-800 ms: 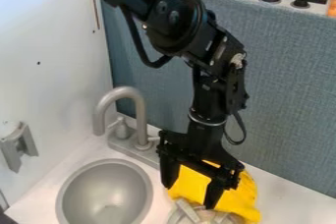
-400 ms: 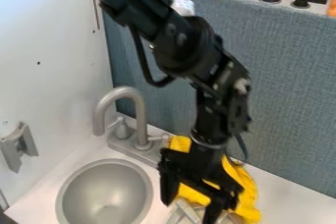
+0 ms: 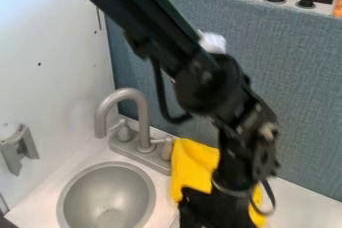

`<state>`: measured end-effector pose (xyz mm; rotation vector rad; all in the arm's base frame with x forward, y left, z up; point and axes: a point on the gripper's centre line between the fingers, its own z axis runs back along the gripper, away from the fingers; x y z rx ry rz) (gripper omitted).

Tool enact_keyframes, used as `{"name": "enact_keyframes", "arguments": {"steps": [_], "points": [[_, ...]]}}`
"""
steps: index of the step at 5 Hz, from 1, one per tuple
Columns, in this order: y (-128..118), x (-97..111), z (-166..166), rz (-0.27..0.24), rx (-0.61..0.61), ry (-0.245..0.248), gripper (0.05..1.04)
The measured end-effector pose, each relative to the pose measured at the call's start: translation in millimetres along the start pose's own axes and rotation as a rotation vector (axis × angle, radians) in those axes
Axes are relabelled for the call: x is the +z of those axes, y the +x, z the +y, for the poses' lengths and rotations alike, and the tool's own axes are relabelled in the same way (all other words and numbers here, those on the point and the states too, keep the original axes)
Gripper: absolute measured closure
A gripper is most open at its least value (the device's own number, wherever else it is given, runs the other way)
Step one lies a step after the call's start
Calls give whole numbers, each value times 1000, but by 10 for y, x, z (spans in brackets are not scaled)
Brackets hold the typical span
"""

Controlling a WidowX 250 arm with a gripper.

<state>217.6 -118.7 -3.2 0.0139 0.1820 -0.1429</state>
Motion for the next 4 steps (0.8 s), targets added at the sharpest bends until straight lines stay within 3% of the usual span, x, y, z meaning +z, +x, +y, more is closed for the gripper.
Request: {"name": "enact_keyframes", "arguments": {"steps": [2, 4], "points": [[-51, -341, -321, 65, -135, -41, 79], [45, -579, -431, 97, -151, 14, 79]]}}
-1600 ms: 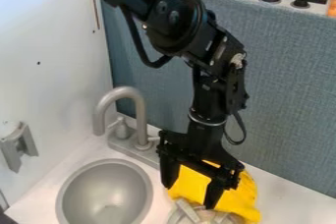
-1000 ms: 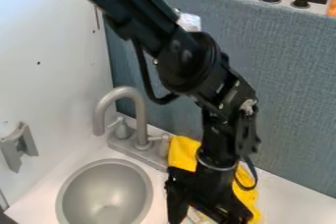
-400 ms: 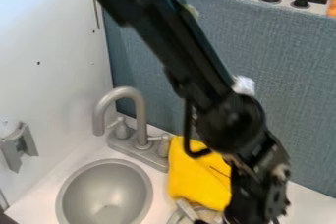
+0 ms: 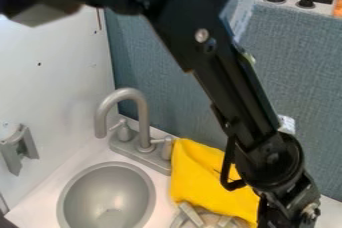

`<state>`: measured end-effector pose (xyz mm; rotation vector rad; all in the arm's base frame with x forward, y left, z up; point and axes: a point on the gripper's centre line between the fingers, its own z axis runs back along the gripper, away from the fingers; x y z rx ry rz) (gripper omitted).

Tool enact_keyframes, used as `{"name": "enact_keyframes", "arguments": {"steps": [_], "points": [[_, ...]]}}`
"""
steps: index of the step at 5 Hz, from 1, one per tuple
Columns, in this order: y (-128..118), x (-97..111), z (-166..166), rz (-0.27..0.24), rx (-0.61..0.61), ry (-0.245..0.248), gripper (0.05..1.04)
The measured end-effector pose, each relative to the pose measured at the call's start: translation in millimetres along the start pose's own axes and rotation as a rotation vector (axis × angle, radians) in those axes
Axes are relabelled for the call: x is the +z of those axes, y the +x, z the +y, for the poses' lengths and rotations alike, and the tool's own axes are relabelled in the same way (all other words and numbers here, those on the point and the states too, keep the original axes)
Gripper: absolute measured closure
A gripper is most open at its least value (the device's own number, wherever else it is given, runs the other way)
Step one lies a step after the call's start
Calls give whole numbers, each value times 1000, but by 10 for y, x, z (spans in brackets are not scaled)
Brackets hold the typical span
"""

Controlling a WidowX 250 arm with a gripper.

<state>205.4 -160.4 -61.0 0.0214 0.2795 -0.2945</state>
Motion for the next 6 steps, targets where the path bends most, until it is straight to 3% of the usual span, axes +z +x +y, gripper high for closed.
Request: {"name": "enact_keyframes", "arguments": {"steps": [3, 4, 5, 6], "points": [[285, -191, -5, 22, 14, 48, 79], [358, -216, -9, 26, 9, 59, 133], [377, -263, -43, 37, -9, 41, 390], [351, -286, -92, 41, -21, 4, 575]]}}
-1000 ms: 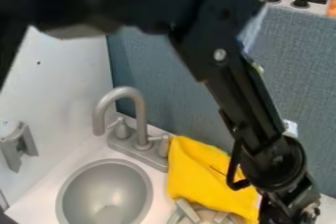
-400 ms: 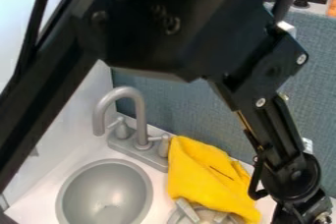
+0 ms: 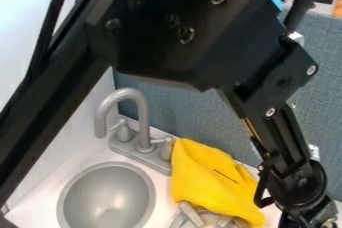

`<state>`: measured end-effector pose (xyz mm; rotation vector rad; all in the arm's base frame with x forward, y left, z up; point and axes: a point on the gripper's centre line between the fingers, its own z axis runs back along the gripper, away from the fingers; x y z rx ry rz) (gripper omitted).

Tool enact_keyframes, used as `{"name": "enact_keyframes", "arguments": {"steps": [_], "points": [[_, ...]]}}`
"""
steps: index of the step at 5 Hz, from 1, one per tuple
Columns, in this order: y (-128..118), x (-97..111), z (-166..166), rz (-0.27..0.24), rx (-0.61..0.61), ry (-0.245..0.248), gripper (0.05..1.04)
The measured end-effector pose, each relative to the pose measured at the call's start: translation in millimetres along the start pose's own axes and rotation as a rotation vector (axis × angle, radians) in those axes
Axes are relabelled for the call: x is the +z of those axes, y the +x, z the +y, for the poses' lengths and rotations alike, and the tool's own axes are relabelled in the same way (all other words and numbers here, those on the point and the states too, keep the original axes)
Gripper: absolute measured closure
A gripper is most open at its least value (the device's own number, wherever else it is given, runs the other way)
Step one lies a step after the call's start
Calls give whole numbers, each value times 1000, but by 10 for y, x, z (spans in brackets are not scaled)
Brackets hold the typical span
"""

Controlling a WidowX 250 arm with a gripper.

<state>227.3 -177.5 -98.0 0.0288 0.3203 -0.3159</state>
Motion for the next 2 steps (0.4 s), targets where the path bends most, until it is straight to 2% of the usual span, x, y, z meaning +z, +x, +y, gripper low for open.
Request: {"name": "enact_keyframes", "arguments": {"steps": [1, 2], "points": [[-68, 76, -20, -2, -9, -30, 598], [-87, 447, 34, -71, 20, -38, 598]]}}
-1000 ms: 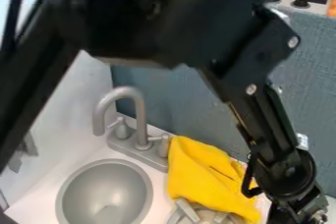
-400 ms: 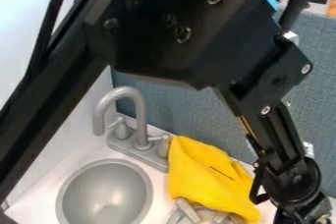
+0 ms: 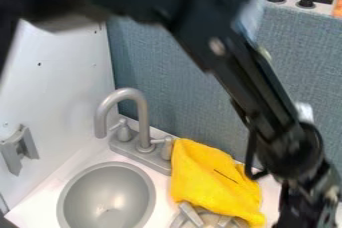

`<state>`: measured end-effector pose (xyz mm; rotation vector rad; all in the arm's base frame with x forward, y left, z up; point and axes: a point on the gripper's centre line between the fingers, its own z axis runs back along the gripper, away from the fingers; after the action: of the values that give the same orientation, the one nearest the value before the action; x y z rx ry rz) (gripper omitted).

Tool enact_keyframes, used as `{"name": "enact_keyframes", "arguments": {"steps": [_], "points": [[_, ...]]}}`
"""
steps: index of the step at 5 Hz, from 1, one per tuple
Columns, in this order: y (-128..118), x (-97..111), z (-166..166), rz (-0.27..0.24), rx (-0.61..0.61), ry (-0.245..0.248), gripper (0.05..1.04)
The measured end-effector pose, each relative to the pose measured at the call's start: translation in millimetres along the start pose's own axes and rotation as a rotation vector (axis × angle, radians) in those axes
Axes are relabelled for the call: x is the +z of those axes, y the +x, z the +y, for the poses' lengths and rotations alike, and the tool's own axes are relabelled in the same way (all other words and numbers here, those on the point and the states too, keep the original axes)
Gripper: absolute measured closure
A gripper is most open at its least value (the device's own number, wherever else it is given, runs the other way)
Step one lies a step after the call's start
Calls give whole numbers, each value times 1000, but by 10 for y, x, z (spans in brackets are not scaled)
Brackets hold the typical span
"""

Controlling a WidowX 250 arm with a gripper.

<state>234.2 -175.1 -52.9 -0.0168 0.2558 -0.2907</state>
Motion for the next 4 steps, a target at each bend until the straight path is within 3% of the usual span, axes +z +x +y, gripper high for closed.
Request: {"name": "enact_keyframes", "arguments": {"steps": [1, 2, 3, 4], "points": [[52, 302, 343, -72, 125, 8, 598], [144, 389, 605, -81, 195, 13, 598], [219, 282, 894, -15, 265, 55, 598], [285, 248, 951, -1, 275, 77, 598]]}}
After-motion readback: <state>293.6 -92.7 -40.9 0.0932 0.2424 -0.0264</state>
